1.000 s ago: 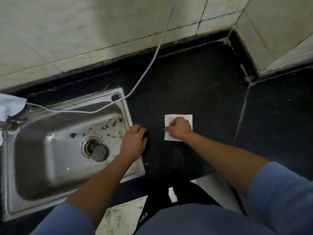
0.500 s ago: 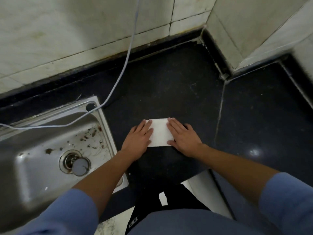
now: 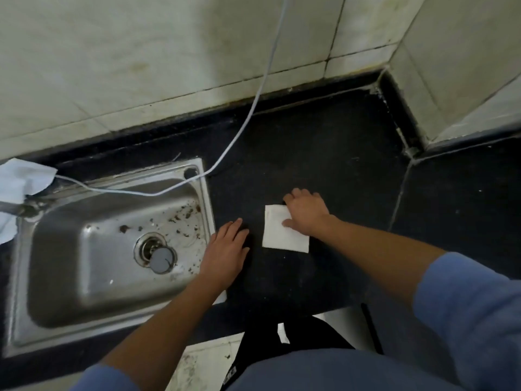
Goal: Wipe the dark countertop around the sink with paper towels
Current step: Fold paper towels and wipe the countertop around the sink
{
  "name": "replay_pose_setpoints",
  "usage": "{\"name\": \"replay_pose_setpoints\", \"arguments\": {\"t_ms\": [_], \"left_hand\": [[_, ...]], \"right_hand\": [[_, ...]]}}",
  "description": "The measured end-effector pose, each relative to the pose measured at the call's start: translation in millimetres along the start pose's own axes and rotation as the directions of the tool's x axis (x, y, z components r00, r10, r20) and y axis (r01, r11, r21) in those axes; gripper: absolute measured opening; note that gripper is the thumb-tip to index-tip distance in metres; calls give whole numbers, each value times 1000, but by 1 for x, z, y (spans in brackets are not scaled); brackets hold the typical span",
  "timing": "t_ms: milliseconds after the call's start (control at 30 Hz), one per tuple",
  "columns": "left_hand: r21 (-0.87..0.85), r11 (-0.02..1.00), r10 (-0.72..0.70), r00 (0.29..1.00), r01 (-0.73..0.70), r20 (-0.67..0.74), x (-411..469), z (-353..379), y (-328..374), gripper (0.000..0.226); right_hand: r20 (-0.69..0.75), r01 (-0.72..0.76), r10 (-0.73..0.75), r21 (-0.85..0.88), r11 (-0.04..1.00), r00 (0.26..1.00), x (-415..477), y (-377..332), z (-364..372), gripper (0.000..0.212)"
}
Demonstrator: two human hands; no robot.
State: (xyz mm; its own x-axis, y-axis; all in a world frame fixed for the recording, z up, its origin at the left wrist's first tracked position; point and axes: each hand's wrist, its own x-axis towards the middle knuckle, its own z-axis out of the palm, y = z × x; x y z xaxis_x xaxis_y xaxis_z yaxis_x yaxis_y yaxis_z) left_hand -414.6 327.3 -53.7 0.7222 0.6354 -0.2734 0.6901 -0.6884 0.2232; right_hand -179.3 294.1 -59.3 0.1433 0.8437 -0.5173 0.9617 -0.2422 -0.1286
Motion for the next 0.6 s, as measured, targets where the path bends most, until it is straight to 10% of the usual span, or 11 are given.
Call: {"name": "replay_pose_setpoints", "arguments": {"t_ms": [267, 600], "left_hand": [[-33, 992, -122, 991, 120, -58, -45, 3, -17, 37], [10, 995, 104, 980, -104, -170, -12, -50, -23, 34]], "right_hand": [[218, -155, 87, 315, 936, 972, 10, -8, -6, 35], [-21, -163, 227, 630, 760, 974, -61, -9, -19, 27]]}}
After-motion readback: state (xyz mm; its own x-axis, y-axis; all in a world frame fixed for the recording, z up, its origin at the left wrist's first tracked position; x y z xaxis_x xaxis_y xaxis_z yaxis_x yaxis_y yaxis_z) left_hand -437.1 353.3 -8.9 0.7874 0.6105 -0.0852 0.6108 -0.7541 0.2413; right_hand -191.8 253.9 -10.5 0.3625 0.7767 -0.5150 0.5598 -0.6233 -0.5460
